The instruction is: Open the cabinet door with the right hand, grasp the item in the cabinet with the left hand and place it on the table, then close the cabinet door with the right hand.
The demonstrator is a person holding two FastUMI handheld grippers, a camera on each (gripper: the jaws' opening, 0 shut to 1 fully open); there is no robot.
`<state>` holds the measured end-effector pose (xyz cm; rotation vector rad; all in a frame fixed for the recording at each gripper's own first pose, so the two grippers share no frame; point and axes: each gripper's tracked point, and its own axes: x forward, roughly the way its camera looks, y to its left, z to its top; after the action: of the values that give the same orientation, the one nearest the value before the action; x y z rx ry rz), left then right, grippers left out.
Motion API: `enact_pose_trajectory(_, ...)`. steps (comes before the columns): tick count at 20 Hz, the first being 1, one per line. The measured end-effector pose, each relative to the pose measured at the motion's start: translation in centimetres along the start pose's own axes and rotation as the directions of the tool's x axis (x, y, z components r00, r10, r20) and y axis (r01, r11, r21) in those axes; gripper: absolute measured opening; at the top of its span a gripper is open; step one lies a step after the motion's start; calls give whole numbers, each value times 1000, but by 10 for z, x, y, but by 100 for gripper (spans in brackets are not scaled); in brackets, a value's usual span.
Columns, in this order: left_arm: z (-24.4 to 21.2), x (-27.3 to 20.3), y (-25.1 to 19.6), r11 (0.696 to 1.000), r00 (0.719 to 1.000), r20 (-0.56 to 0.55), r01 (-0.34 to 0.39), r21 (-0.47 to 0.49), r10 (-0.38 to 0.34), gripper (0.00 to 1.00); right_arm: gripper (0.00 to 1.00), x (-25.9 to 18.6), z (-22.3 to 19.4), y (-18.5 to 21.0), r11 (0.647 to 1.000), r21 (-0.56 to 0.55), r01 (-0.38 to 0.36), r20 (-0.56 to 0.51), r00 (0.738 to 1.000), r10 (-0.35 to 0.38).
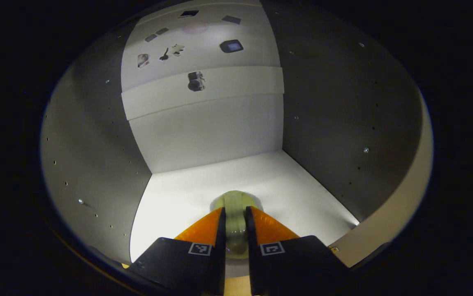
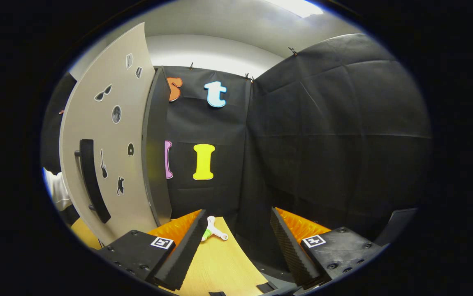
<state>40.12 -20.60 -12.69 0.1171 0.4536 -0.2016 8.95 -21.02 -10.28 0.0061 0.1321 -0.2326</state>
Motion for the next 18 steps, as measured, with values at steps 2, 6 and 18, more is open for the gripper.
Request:
enact_pose_trajectory(2,0,-2,0,1000,1000,8,13,-16,-13,23,98,-3,2,1,1000,-8,2,4,1000,-2)
enact_pose_trajectory(6,1,-7,4,999,999,16,34,-27,-33,18,98,-7,8,2,1000,-14,12,19,1000,-12)
enact_pose_trajectory(18,9,-110,19,995,988,122,89,32,-93,18,98,-16,16,36,1000,-21,-10,50,999,11)
